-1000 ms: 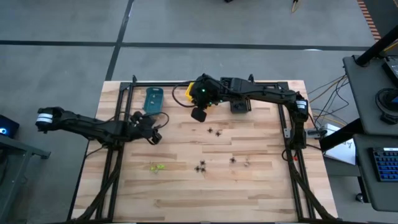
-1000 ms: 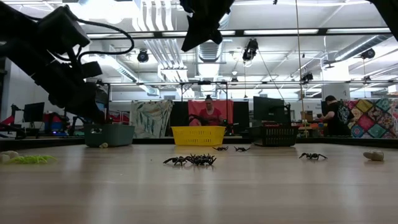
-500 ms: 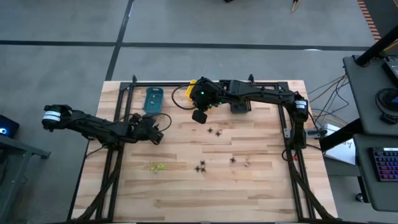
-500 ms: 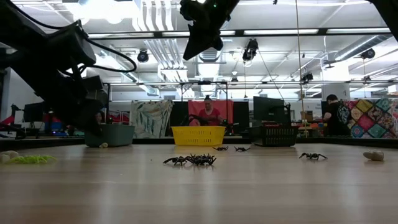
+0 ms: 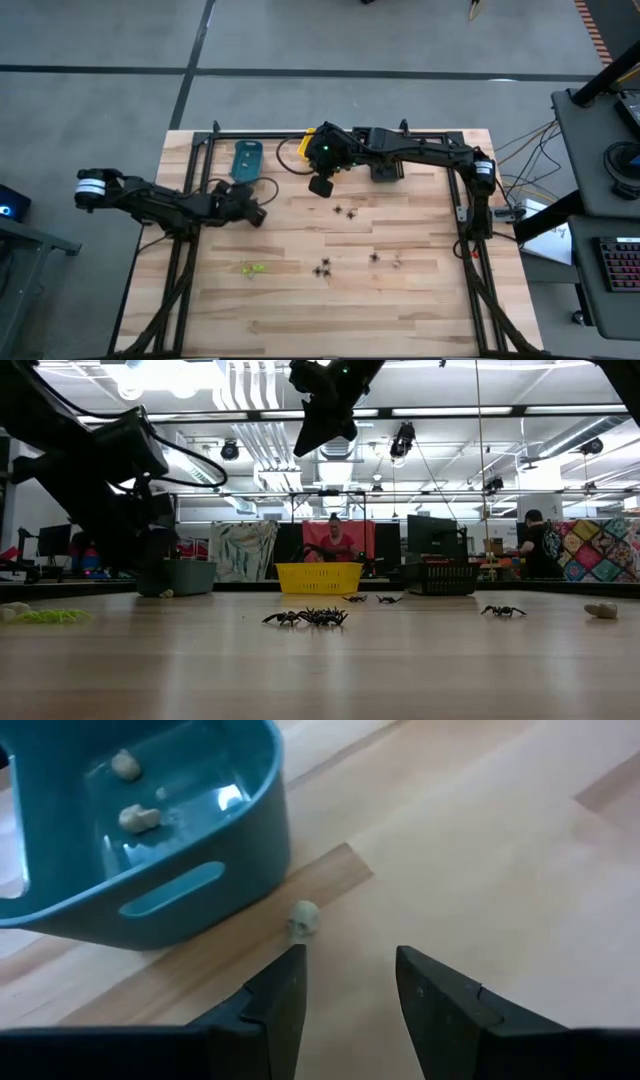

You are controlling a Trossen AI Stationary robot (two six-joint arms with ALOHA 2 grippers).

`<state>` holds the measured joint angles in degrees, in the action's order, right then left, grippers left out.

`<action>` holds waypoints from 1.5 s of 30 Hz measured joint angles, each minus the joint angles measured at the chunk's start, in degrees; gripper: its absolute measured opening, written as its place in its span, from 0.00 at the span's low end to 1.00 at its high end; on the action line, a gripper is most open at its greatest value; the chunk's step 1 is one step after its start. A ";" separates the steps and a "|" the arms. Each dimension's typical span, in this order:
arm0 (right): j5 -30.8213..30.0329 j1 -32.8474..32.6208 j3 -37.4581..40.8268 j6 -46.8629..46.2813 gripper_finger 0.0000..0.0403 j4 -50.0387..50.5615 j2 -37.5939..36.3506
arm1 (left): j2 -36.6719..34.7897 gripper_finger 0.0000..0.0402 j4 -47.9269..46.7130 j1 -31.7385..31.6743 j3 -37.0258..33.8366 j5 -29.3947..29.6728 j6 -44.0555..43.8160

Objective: Sort Halloween decoration
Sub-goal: Put the gray skull toy into the blue bin

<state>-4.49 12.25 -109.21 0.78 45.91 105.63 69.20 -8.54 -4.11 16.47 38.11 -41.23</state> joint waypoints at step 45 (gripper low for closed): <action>0.00 0.17 0.00 0.76 0.02 -0.33 0.01 | 4.76 0.18 5.02 -2.17 0.00 -4.94 -2.81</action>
<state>-4.49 12.43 -109.21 1.54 45.58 105.65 73.96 -3.52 -6.28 16.47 33.17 -44.05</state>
